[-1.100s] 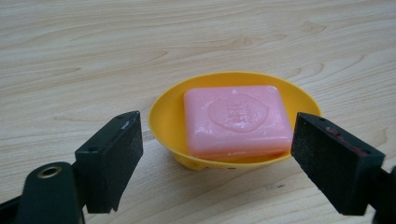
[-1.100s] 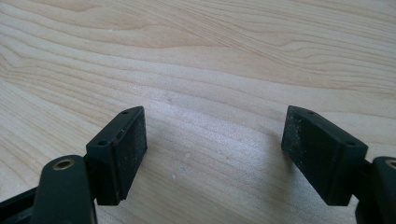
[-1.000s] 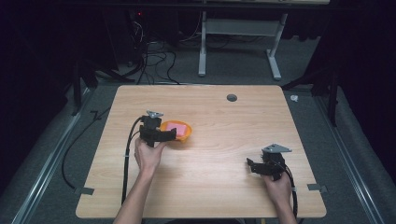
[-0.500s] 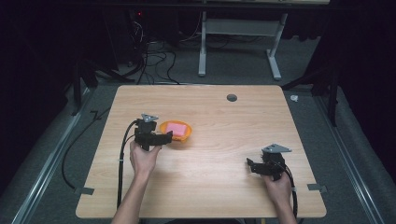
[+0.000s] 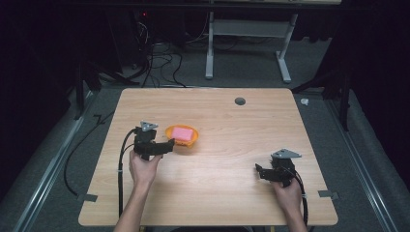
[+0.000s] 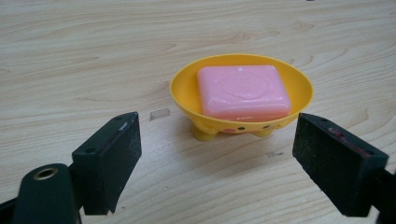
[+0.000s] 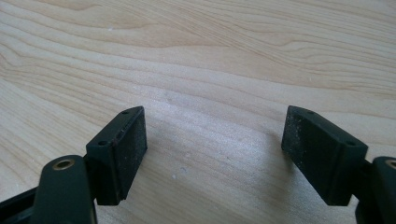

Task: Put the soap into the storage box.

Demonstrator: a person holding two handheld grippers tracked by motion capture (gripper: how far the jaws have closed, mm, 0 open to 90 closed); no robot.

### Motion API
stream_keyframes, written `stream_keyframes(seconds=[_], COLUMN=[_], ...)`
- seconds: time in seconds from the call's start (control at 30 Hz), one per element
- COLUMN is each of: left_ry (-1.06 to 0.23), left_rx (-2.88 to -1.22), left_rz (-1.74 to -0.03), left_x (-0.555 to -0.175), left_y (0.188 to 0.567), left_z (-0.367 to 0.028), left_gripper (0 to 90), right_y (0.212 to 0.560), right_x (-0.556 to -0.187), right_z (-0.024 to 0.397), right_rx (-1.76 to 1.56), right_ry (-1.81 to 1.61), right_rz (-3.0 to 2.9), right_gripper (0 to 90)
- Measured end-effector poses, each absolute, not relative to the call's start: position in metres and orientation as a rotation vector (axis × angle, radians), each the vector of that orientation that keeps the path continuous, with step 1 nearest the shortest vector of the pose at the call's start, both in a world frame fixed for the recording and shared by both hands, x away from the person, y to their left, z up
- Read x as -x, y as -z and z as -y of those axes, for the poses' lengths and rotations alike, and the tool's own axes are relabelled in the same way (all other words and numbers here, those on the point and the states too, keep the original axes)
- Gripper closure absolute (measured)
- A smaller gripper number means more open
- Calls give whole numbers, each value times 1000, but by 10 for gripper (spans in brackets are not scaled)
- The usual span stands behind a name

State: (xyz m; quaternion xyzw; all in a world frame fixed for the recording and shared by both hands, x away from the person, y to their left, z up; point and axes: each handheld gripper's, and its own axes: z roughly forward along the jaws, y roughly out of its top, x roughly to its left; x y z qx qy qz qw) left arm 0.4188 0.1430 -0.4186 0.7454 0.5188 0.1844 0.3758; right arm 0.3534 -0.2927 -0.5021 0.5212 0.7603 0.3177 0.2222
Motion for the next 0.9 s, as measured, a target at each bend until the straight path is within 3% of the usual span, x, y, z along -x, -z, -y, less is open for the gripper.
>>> stream_keyframes(seconds=[0.9], left_ry=[-484], left_rx=[-1842], left_rz=[-1355], left_x=[-394], left_y=[418], left_z=[-173], left_gripper=[161], right_y=[502], right_x=[-353], right_z=[292], right_rx=[-1441], right_ry=[-875], right_rz=[-2100], right_gripper=[228])
